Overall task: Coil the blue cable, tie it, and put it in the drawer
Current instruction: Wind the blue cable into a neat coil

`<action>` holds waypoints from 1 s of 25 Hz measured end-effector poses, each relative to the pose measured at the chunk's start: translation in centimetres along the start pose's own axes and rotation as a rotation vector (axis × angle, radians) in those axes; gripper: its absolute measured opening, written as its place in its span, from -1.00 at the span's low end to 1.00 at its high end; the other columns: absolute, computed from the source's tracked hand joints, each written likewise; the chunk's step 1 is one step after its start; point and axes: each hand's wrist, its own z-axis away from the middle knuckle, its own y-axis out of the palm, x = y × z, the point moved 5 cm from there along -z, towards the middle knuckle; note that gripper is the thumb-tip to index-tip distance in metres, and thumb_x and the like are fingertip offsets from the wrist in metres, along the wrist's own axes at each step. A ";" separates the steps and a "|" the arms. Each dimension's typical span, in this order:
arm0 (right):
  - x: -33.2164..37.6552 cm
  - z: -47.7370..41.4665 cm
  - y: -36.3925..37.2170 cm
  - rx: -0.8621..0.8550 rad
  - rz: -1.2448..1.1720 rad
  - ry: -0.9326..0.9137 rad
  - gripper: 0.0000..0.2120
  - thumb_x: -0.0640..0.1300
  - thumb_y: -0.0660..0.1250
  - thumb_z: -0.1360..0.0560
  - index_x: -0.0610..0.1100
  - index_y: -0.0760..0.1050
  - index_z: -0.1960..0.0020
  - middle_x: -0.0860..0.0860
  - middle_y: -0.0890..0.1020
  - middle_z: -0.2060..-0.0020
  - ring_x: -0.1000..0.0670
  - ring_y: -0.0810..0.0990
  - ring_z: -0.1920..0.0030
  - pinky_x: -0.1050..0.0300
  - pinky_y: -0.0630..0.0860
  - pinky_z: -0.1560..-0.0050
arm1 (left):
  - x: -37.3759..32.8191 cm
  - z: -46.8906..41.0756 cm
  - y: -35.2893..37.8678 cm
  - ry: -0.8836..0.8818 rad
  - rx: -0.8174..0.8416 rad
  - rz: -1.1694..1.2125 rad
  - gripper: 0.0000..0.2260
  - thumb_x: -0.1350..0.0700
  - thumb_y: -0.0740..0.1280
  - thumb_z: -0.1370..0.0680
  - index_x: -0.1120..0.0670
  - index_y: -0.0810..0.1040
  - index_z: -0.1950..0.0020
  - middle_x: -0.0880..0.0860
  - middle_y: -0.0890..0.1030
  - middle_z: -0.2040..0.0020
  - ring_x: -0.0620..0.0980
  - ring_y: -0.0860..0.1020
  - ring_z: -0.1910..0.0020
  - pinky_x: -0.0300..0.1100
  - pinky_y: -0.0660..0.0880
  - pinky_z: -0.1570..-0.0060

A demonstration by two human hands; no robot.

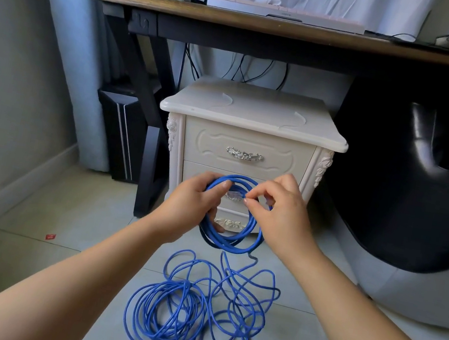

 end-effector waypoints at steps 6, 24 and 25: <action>-1.5 0.9 1.1 0.389 -0.549 0.408 -0.57 0.03 0.32 -0.56 0.04 0.32 -0.39 0.15 0.67 0.02 0.09 0.61 -0.12 0.18 0.42 -0.14 | 0.0 -0.3 -0.2 0.001 0.075 0.124 -0.82 0.09 0.21 -0.66 0.12 0.57 -0.10 -0.01 0.29 0.40 -0.08 0.32 0.47 -0.04 0.59 0.29; 0.5 0.4 0.5 0.293 -0.051 0.057 -0.84 0.09 0.31 -0.53 0.07 0.36 0.09 0.05 0.56 0.41 0.04 0.52 0.37 0.07 0.46 0.27 | -2.4 -0.4 1.2 0.159 0.112 -0.708 -0.93 0.16 0.32 -0.57 0.09 0.46 -0.03 0.01 0.58 0.22 -0.02 0.60 0.30 -0.31 0.51 0.32; 0.5 0.4 0.4 0.278 -0.092 0.062 -0.86 0.07 0.32 -0.53 0.08 0.38 0.05 0.06 0.57 0.38 0.06 0.53 0.37 0.10 0.46 0.27 | -2.4 -0.2 1.2 0.127 0.127 -0.626 -0.94 0.19 0.29 -0.59 0.10 0.47 -0.05 0.04 0.59 0.26 -0.04 0.63 0.36 -0.26 0.56 0.34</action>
